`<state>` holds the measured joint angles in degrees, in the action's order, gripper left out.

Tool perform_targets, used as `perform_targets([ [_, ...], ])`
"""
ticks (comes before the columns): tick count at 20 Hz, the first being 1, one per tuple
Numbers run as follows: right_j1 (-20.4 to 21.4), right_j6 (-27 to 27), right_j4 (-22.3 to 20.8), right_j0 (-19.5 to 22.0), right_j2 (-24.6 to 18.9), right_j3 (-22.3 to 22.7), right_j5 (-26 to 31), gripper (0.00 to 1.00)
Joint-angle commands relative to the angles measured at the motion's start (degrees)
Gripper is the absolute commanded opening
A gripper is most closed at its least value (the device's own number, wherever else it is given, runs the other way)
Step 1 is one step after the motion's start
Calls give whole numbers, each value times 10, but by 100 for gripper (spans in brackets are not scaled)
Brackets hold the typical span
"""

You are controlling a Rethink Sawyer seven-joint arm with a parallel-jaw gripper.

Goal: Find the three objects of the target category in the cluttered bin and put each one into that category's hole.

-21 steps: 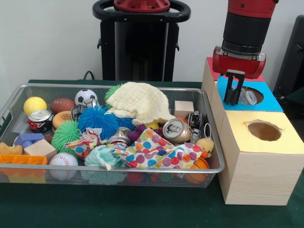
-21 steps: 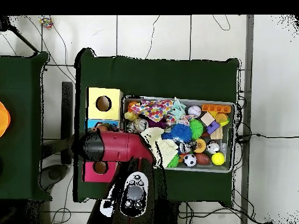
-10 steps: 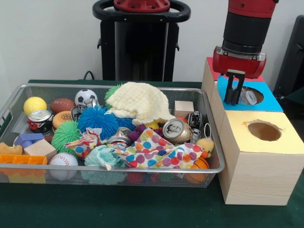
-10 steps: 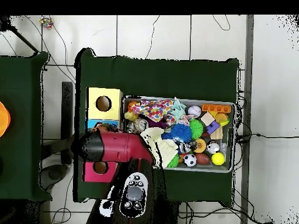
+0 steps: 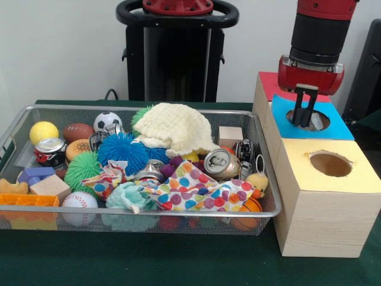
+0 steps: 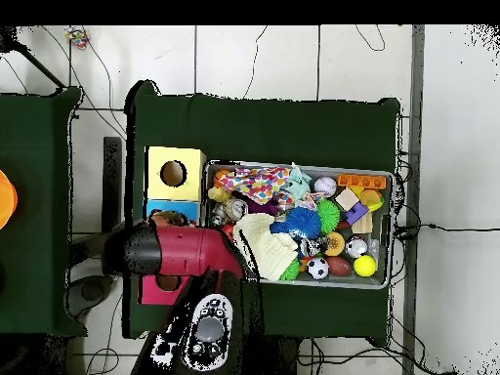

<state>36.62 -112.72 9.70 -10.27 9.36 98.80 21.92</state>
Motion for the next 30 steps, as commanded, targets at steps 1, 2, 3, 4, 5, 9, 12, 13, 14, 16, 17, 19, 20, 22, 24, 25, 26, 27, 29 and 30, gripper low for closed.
perform_targets([
  [1,-5,-131,30,-15,-26,69,42,0],
  [2,-5,-133,32,-17,-25,70,42,0],
  [3,-3,-132,34,-19,-24,72,42,0],
  [4,-3,-132,35,-20,-23,72,43,0],
  [5,-2,-131,36,-21,-23,73,43,0],
  [9,-8,-126,40,-20,-24,67,41,0],
  [12,-11,-122,39,-20,-21,60,45,0],
  [13,-10,-121,38,-20,-21,61,45,0],
  [14,-8,-119,36,-23,-15,52,54,0],
  [16,3,-112,26,-30,1,25,83,0],
  [17,11,-113,24,-34,7,17,96,0],
  [19,30,-108,19,-36,16,-10,143,0],
  [20,41,-109,19,-37,19,-24,171,0],
  [22,54,-113,21,-36,20,-38,205,0],
  [24,64,-115,26,-31,15,-45,223,0],
  [25,68,-113,28,-28,13,-44,227,0],
  [26,73,-115,33,-24,9,-46,232,0],
  [27,78,-113,35,-21,6,-45,234,0],
  [29,84,-118,41,-18,3,-55,247,0],
  [30,86,-118,43,-15,2,-60,250,0],
])
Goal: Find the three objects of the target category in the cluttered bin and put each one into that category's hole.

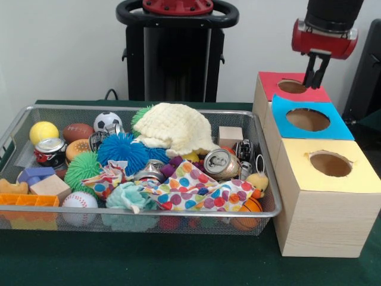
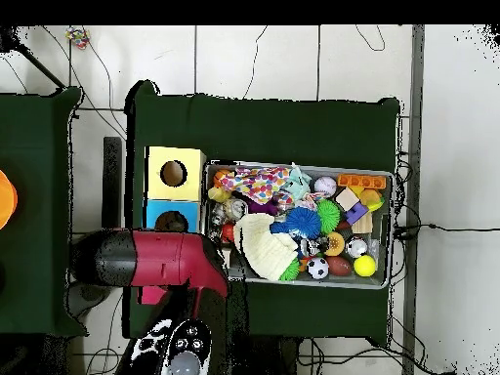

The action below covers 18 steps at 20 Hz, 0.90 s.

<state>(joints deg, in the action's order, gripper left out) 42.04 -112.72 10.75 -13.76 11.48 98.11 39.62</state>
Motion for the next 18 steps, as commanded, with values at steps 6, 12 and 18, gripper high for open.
perform_targets([
  [6,-3,-71,24,55,-34,-81,0,0],
  [12,-40,-50,4,96,-29,-123,10,0],
  [18,-73,-49,-3,114,-38,-163,3,0],
])
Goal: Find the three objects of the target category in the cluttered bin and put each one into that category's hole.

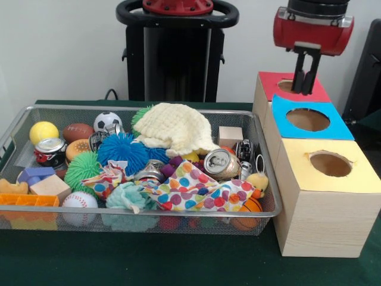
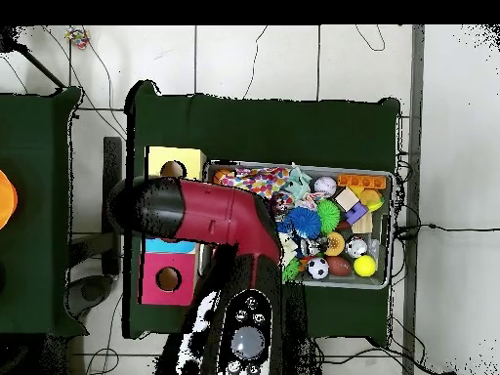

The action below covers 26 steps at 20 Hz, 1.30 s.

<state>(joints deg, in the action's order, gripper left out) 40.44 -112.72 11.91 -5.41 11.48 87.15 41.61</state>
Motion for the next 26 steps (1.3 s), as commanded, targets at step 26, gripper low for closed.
perform_targets([
  [26,-127,-22,-32,87,-46,-115,-68,0],
])
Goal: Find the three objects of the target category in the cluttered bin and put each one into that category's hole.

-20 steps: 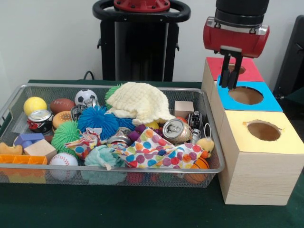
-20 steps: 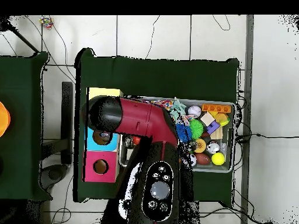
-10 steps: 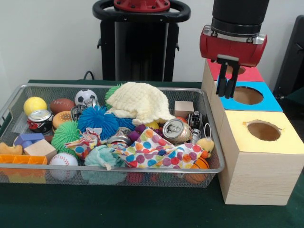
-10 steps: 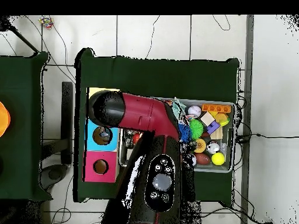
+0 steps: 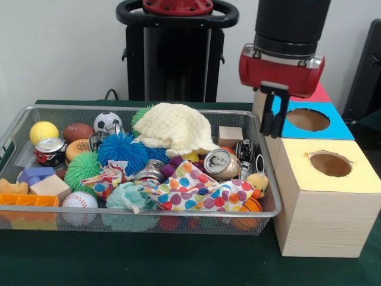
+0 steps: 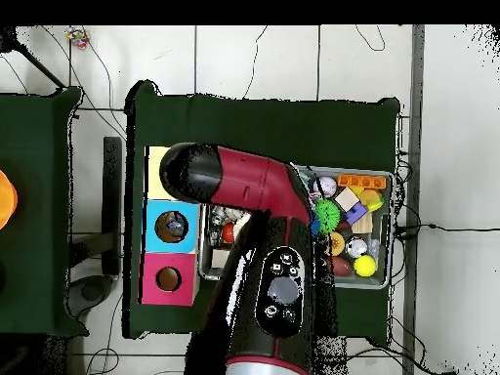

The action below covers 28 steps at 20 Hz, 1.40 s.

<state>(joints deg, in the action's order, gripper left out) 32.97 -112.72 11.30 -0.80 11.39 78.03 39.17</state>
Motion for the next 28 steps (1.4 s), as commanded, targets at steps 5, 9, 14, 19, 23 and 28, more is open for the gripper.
perform_targets([
  [5,-57,-11,-30,54,-53,-27,-48,0],
  [9,-65,-3,-34,67,-62,-27,-56,0],
  [14,-85,3,-39,84,-86,-10,-103,0],
  [19,-97,-8,-53,87,-96,15,-163,0],
  [23,-116,-21,-65,91,-101,25,-201,0],
  [28,-129,-26,-77,103,-116,50,-240,0],
])
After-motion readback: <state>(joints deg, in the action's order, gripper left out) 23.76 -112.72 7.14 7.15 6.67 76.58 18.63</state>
